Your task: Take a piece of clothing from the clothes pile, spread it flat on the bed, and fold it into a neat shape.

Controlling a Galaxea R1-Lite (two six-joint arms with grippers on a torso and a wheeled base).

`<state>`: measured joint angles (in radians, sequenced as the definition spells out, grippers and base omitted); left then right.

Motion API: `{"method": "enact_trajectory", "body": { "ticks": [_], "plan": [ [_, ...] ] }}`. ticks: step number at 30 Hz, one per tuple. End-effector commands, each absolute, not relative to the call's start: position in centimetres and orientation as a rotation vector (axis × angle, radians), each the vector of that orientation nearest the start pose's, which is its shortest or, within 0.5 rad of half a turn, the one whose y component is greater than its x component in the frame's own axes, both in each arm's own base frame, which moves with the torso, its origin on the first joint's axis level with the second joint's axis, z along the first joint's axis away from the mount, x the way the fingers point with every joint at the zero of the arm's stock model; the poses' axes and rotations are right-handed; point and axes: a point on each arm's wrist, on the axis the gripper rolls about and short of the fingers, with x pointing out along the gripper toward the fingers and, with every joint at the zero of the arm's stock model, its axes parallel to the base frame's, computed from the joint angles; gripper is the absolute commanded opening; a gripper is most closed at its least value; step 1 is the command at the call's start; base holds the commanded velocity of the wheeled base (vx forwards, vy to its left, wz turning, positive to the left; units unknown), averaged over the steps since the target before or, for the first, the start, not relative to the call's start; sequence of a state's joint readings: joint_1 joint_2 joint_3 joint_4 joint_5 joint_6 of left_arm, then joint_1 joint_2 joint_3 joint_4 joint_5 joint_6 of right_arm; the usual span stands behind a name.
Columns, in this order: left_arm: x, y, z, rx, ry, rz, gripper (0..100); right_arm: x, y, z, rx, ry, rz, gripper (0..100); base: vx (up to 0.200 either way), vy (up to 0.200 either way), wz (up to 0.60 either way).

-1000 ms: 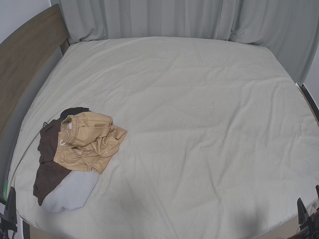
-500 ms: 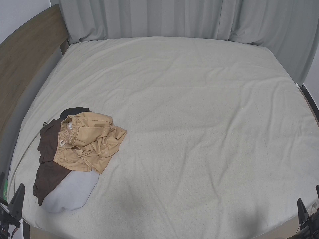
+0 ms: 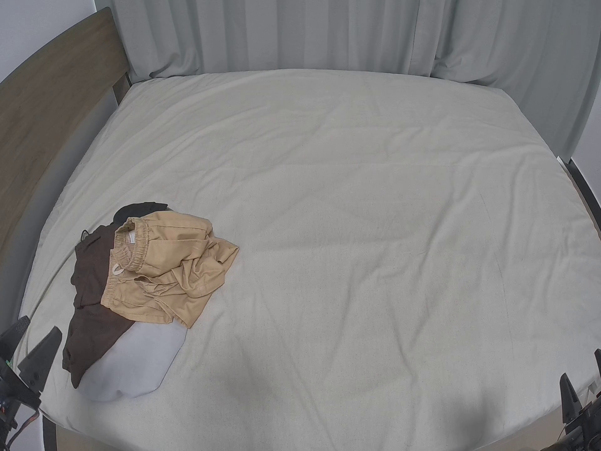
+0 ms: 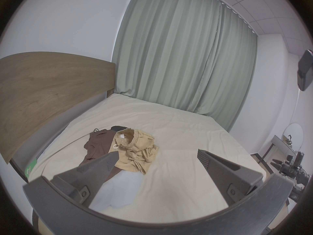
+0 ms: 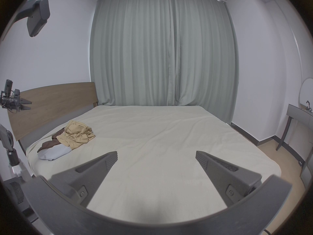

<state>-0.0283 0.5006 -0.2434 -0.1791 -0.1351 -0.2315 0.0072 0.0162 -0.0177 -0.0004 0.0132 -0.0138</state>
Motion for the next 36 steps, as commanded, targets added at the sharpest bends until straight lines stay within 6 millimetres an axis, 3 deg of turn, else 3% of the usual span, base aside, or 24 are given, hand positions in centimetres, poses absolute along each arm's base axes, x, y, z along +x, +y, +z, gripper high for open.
{"method": "enact_trajectory", "body": {
  "ticks": [1,8,18,36],
  "plan": [
    [5.0,-0.4,16.8,-0.248,0.155,-0.142,100,-2.3,0.0,7.5,-0.014,0.0,0.021,100,0.0,0.0,0.0],
    [8.0,-0.5,17.2,-0.25,0.176,-0.135,100,-2.3,0.0,7.5,-0.014,0.0,0.021,100,0.0,0.0,0.0],
    [10.8,-0.5,16.9,-0.264,0.217,-0.125,100,-2.3,0.0,7.5,-0.017,0.0,0.023,100,0.0,0.0,0.0],
    [16.1,1.6,15.9,-0.311,0.291,-0.144,100,-2.3,0.0,7.5,-0.014,0.0,0.023,100,0.0,0.0,0.0]
  ]
}}
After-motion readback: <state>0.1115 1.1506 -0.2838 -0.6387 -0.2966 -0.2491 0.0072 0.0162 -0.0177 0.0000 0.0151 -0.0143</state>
